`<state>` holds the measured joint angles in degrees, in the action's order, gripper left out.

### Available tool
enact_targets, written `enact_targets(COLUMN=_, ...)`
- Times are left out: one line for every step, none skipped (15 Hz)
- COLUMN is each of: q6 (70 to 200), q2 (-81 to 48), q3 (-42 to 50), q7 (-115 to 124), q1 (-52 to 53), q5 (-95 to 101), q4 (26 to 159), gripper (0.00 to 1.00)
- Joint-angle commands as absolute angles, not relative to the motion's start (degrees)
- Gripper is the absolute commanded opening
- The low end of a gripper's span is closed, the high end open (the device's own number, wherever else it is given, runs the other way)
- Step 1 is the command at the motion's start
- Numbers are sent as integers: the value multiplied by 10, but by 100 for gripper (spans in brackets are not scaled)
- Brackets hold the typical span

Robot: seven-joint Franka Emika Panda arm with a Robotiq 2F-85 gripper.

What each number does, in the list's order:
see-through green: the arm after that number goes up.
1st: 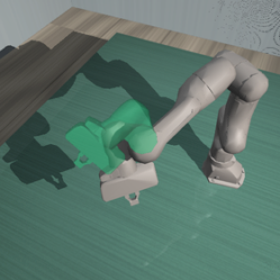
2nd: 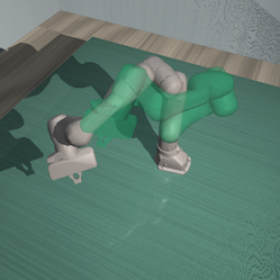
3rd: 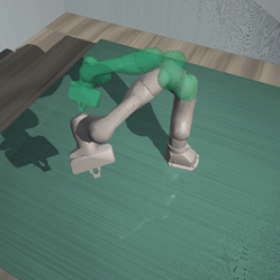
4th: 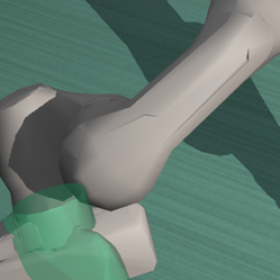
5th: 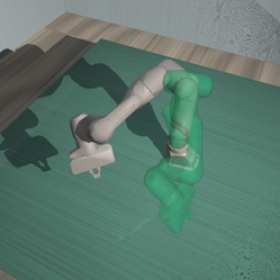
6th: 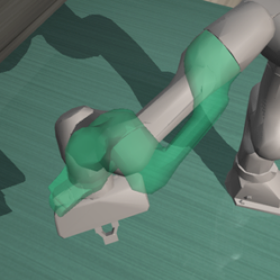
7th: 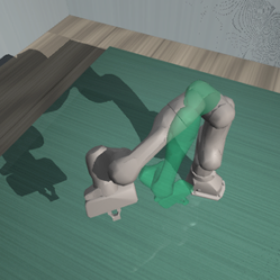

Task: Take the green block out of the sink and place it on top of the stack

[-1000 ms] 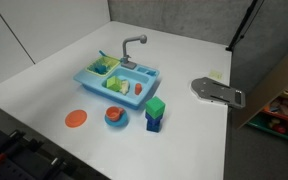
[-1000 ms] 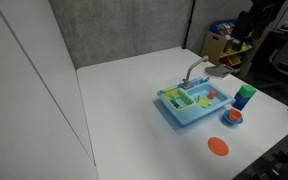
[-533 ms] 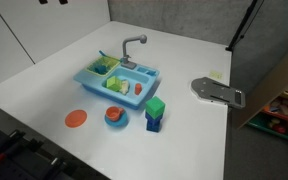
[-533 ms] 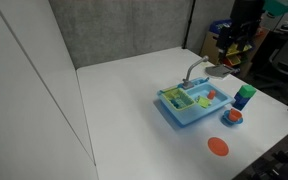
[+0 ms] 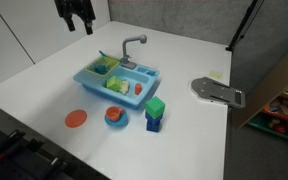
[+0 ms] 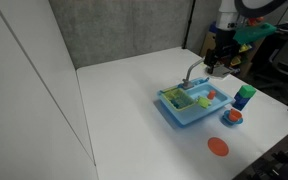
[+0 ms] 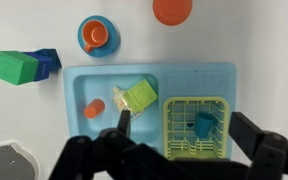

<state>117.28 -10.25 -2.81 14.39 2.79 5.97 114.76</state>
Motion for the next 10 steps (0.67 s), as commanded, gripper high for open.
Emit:
enact_targets(q6=1180, q2=-168, q3=-11, q7=141, q1=24, q5=54, q4=1111, gripper=100)
enact_targets(q6=1185, q2=-183, q3=-5, q7=138, q1=21, q5=49, q4=1107, gripper=100)
enact_targets(q6=1187, q2=-196, q3=0, q7=137, q1=19, q5=46, q4=1104, gripper=100)
enact_targets(q6=1190, q2=-210, q3=5, q7=136, q1=16, q5=45, q4=1101, gripper=100)
enact_targets(q6=1191, q2=-224, q3=9, q7=137, q1=14, q5=45, q4=1098, gripper=100)
enact_targets(q6=1191, q2=-238, q3=15, q7=139, q1=12, q5=46, q4=1095, gripper=100)
enact_targets(q6=1189, q2=-251, q3=19, q7=139, q1=9, q5=45, q4=1092, gripper=100)
enact_targets(q6=1188, q2=-264, q3=23, q7=139, q1=7, q5=44, q4=1089, gripper=100)
enact_targets(q6=1186, q2=-274, q3=26, q7=139, q1=4, q5=42, q4=1086, gripper=100)
enact_targets(q6=1185, q2=-282, q3=29, q7=139, q1=3, q5=40, q4=1083, gripper=100)
